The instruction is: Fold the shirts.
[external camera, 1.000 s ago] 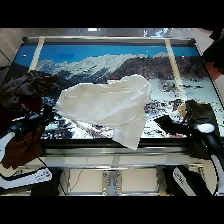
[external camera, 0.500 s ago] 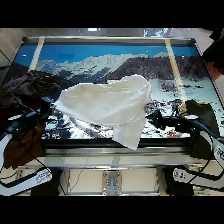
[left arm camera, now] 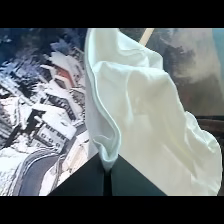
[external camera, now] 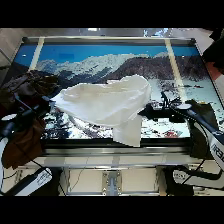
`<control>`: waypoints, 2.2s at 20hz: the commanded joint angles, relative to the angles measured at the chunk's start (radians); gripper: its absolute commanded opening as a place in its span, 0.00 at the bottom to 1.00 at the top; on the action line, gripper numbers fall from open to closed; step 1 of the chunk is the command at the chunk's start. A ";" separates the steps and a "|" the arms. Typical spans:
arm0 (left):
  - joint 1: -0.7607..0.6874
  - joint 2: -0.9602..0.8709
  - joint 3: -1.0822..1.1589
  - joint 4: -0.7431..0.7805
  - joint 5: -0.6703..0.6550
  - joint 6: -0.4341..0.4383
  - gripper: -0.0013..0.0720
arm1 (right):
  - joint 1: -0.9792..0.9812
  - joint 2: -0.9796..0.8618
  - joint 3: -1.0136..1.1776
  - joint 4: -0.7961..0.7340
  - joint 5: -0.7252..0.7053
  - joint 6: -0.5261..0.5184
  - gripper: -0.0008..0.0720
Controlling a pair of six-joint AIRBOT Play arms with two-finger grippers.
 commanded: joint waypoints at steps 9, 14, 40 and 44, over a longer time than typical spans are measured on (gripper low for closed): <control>0.403 0.752 0.486 0.452 -0.399 -0.214 0.03 | 0.003 0.779 0.755 -0.684 0.422 0.447 0.03; 0.235 0.543 0.904 0.573 -0.509 -0.213 0.04 | 0.003 0.745 1.053 -0.893 0.426 0.448 0.03; -0.324 -0.534 0.978 1.041 -0.183 -0.420 0.04 | 0.005 -0.487 1.164 -0.880 0.115 0.385 0.03; -0.358 -0.535 0.924 1.238 -0.292 -0.435 0.04 | 0.009 -0.485 1.142 -0.936 0.194 0.385 0.03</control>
